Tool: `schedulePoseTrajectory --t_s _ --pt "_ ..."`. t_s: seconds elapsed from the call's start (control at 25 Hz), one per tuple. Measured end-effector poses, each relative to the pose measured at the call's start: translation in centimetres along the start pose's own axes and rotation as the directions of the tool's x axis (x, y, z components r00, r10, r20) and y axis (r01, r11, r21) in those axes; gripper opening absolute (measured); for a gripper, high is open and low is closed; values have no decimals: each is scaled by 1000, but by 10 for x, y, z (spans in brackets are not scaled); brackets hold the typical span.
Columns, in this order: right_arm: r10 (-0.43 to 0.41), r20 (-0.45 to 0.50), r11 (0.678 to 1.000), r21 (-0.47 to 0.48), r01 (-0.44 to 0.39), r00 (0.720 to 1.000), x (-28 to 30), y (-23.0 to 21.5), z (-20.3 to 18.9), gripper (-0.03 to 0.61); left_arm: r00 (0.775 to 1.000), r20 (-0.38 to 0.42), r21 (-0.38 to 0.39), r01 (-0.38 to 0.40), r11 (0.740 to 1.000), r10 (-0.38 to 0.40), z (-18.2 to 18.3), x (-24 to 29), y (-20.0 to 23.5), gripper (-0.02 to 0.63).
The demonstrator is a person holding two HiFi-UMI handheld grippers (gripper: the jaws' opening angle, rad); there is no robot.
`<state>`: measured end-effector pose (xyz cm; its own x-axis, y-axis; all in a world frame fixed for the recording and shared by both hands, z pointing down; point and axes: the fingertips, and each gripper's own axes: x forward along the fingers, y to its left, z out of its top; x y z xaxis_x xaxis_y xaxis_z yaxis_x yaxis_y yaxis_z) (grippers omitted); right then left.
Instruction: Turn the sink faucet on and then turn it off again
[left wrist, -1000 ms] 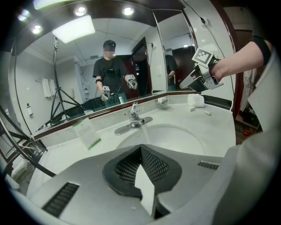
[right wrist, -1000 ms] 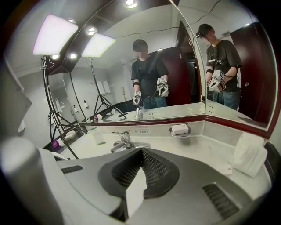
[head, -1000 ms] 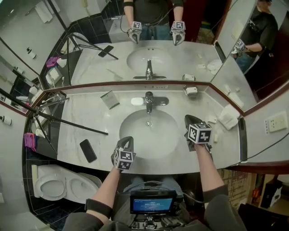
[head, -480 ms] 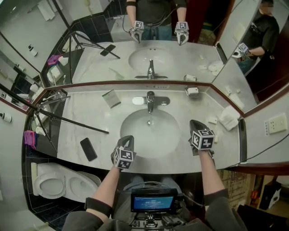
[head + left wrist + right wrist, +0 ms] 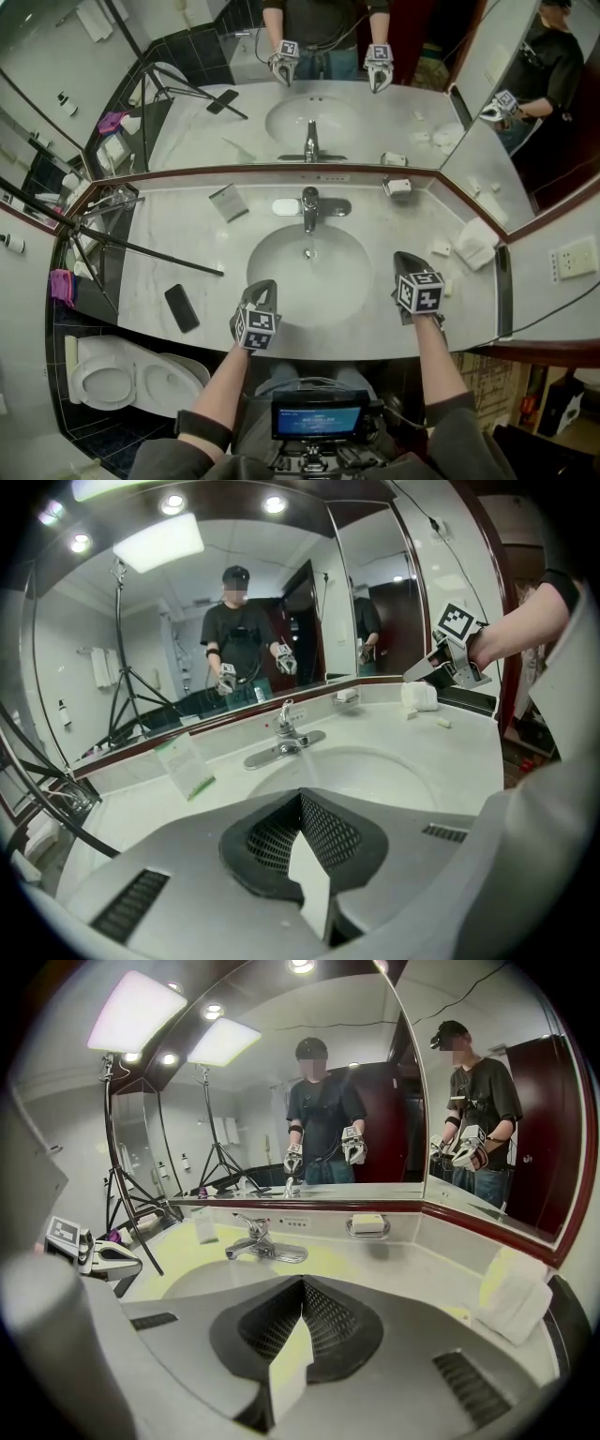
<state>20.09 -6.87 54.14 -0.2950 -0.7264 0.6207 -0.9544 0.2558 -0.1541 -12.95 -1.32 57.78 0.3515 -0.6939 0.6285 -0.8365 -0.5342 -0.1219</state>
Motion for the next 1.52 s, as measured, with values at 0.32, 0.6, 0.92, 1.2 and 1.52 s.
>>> schedulePoseTrajectory --t_s 0.32,0.6,0.92,1.2,1.52 --pt "45 -5 997 -61 -45 999 16 6 -1 0 1000 -17 -4 -7 1000 7 -5 3 -6 2" --pt "114 -19 993 -5 -114 993 45 18 7 29 999 -27 -10 -20 1000 20 -5 9 -7 2" --pt "199 -47 980 14 -199 979 89 49 25 121 999 -36 -1 -15 1000 15 -12 16 -9 2" --pt "252 -85 918 -294 -266 964 129 84 51 178 999 -50 3 -9 1000 10 -23 21 -8 2" --pt "274 -113 864 -408 -296 955 172 104 70 176 998 -55 -4 -6 1000 6 -34 26 -7 2"
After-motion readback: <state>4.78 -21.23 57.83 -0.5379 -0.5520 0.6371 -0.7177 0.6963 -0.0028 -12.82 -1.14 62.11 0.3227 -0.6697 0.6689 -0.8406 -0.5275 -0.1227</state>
